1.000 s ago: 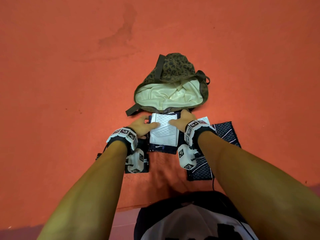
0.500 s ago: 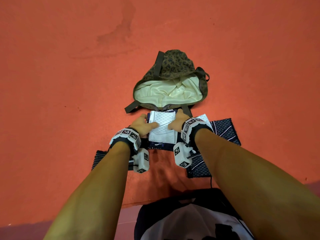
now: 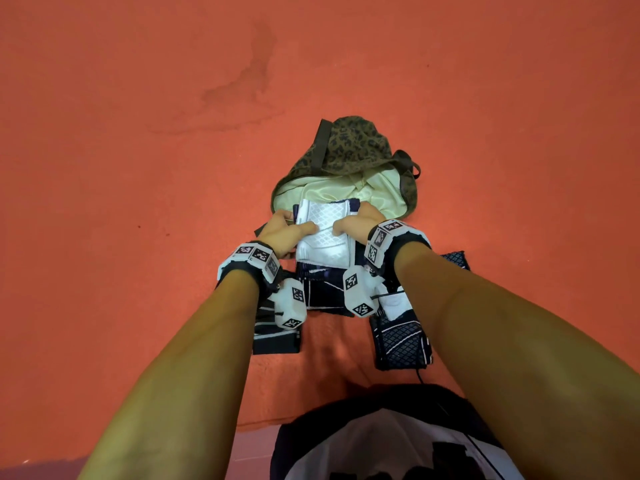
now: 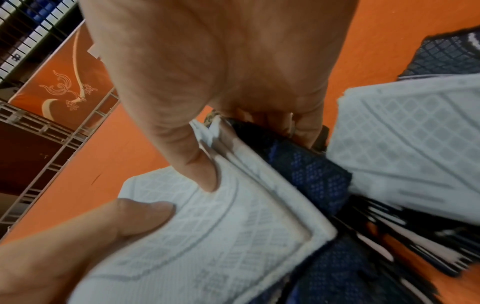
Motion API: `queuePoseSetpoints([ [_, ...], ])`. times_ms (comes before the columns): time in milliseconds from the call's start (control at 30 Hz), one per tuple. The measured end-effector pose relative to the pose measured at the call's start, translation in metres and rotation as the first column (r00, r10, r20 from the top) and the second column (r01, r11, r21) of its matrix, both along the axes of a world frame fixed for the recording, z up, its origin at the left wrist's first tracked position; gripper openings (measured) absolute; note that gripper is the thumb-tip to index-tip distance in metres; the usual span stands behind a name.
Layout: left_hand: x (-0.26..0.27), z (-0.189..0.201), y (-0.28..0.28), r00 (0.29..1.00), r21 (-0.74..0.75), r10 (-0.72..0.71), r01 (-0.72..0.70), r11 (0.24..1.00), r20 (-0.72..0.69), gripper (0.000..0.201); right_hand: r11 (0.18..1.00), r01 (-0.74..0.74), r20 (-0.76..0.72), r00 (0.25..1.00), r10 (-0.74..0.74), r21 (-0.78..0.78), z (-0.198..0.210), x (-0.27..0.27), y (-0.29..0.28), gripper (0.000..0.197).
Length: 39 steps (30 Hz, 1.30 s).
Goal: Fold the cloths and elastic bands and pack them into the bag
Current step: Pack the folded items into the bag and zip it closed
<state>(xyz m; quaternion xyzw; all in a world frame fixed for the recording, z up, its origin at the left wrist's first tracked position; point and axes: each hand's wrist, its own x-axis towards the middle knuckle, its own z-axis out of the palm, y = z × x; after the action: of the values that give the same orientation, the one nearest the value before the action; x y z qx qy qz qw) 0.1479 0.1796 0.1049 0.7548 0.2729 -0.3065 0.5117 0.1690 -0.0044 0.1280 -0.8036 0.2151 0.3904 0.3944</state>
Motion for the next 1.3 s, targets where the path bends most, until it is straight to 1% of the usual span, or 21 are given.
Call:
queuePoseSetpoints([
  [67, 0.016, 0.006, -0.003, 0.998, -0.042, 0.056, -0.054, 0.998, 0.034, 0.062, 0.999, 0.038, 0.044, 0.998, -0.039, 0.009, 0.008, 0.015, 0.0, 0.081],
  [100, 0.023, 0.011, -0.006, 0.995, -0.064, 0.078, -0.074, 0.995, 0.06, 0.061, 0.998, 0.057, 0.062, 0.996, -0.057, 0.011, 0.01, 0.021, 0.0, 0.079],
  [200, 0.043, 0.014, -0.014, 0.99, -0.098, 0.097, -0.087, 0.991, 0.103, 0.058, 0.997, 0.077, 0.099, 0.992, -0.078, 0.015, 0.012, 0.041, -0.003, 0.06],
  [233, 0.049, 0.014, -0.017, 0.989, -0.099, 0.094, -0.083, 0.992, 0.113, 0.059, 0.997, 0.081, 0.102, 0.991, -0.081, 0.007, 0.011, 0.048, -0.005, 0.06],
  [333, 0.065, 0.007, -0.024, 0.99, -0.088, 0.086, -0.076, 0.993, 0.116, 0.061, 0.996, 0.088, 0.101, 0.991, -0.087, -0.012, 0.004, 0.062, -0.013, 0.072],
  [367, 0.069, 0.004, -0.025, 0.99, -0.08, 0.081, -0.072, 0.994, 0.115, 0.061, 0.996, 0.091, 0.096, 0.991, -0.09, -0.011, 0.001, 0.066, -0.015, 0.071],
  [467, 0.081, -0.01, -0.027, 0.989, -0.085, 0.092, -0.082, 0.993, 0.118, 0.046, 0.993, 0.117, 0.088, 0.989, -0.116, -0.009, -0.011, 0.08, -0.015, 0.068],
  [500, 0.085, -0.015, -0.028, 0.989, -0.087, 0.096, -0.086, 0.993, 0.115, 0.044, 0.993, 0.117, 0.068, 0.991, -0.116, -0.014, -0.015, 0.084, -0.015, 0.069],
  [600, 0.086, -0.033, -0.03, 0.99, -0.086, 0.106, -0.098, 0.991, 0.09, 0.042, 0.995, 0.086, 0.049, 0.995, -0.084, -0.044, -0.032, 0.089, -0.015, 0.073],
  [733, 0.082, -0.057, -0.032, 0.996, -0.102, 0.079, -0.075, 0.992, 0.037, 0.038, 0.994, 0.077, -0.034, 0.996, -0.08, -0.082, -0.058, 0.085, -0.015, 0.087],
  [767, 0.082, -0.061, -0.032, 0.997, -0.101, 0.071, -0.068, 0.993, 0.024, 0.037, 0.994, 0.077, -0.051, 0.995, -0.081, -0.083, -0.064, 0.084, -0.016, 0.088],
  [800, 0.083, -0.064, -0.032, 0.998, -0.096, 0.061, -0.06, 0.994, 0.013, 0.036, 0.994, 0.076, -0.06, 0.995, -0.081, -0.082, -0.069, 0.085, -0.016, 0.085],
  [833, 0.084, -0.067, -0.031, 0.999, -0.08, 0.046, -0.046, 0.996, -0.001, 0.037, 0.994, 0.074, -0.07, 0.994, -0.08, -0.08, -0.073, 0.085, -0.018, 0.077],
  [900, 0.086, -0.073, -0.03, 0.999, -0.053, 0.011, -0.012, 0.999, -0.035, 0.043, 0.995, 0.064, -0.071, 0.995, -0.069, -0.07, -0.079, 0.087, -0.019, 0.054],
  [933, 0.088, -0.076, -0.03, 0.999, -0.037, -0.01, 0.008, 0.999, -0.049, 0.046, 0.995, 0.058, -0.071, 0.995, -0.063, -0.075, -0.082, 0.088, -0.018, 0.047],
  [967, 0.089, -0.079, -0.029, 0.998, -0.025, -0.028, 0.026, 0.999, -0.059, 0.049, 0.995, 0.052, -0.074, 0.996, -0.058, -0.085, -0.084, 0.089, -0.017, 0.045],
  [1067, 0.095, -0.087, -0.028, 0.996, -0.016, -0.045, 0.043, 0.999, -0.078, 0.051, 0.994, 0.057, -0.075, 0.995, -0.064, -0.098, -0.092, 0.092, -0.012, 0.055],
  [1167, 0.103, -0.092, -0.027, 0.997, -0.023, -0.042, 0.041, 0.999, -0.067, 0.048, 0.994, 0.07, -0.052, 0.996, -0.075, -0.078, -0.099, 0.096, -0.011, 0.072],
  [1200, 0.106, -0.092, -0.027, 0.998, -0.033, -0.032, 0.03, 0.999, -0.056, 0.047, 0.994, 0.08, -0.034, 0.996, -0.083, -0.074, -0.1, 0.098, -0.012, 0.073],
  [1300, 0.115, -0.093, -0.026, 0.999, -0.063, 0.035, -0.037, 0.997, -0.027, 0.046, 0.991, 0.129, 0.048, 0.991, -0.128, -0.028, -0.101, 0.108, -0.013, 0.066],
])
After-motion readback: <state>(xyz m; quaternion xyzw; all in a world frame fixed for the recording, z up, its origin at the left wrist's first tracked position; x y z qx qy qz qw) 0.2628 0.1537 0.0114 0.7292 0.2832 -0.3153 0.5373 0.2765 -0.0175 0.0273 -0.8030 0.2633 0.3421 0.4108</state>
